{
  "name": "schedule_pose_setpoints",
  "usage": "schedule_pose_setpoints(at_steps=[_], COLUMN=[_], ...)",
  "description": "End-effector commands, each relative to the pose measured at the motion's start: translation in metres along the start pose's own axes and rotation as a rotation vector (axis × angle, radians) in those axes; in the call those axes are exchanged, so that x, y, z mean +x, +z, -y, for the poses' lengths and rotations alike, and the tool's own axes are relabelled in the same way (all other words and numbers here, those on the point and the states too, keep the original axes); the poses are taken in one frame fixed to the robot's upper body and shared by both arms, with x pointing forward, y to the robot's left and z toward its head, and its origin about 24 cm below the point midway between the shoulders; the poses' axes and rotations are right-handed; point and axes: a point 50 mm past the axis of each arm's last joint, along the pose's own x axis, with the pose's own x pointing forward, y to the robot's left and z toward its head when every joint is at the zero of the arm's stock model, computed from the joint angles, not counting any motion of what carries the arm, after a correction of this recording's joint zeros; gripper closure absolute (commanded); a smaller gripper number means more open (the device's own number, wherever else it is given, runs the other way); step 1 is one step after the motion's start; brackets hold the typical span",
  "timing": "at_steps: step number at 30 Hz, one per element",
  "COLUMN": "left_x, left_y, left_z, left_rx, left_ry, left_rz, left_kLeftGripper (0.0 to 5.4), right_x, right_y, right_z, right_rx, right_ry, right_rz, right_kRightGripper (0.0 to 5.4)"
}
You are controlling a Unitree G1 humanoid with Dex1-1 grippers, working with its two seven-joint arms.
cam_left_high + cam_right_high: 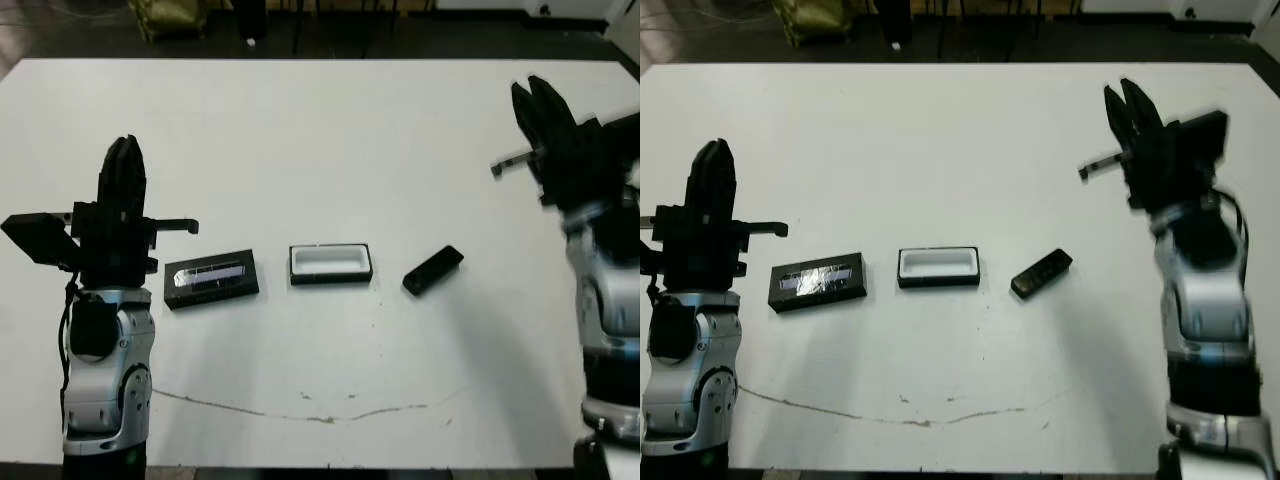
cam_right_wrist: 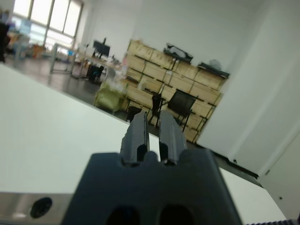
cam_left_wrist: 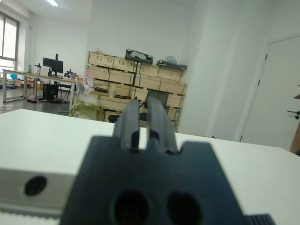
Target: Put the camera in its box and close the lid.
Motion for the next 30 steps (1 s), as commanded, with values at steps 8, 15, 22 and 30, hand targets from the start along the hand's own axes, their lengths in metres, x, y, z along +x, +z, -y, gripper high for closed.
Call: schedule_pose_setpoints(at_steps=[8, 15, 22, 30], left_x=[-0.004, -0.003, -0.004, -0.005], left_y=[-0.003, -0.004, -0.004, -0.005], left_z=[-0.004, -0.005, -0.006, -0.005], left_rx=[0.018, 0.022, 0.024, 0.039], left_ry=[0.017, 0.014, 0.014, 0.006], left_rz=[-0.037, -0.031, -0.041, -0.033], left_kLeftGripper=[5.38, 5.38, 5.38, 5.38], right_x=[0.03, 0.035, 0.028, 0.019], right_y=[-0.029, -0.038, -0.048, -0.056], right_z=[0.002, -0.01, -0.021, -0.029], right_rx=[-0.242, -0.265, -0.358, -0.407], right_ry=[0.255, 0.354, 0.57, 0.79], right_rz=[-0.192, -0.26, -0.394, -0.482], right_kRightGripper=[5.4, 5.4, 5.4, 5.4])
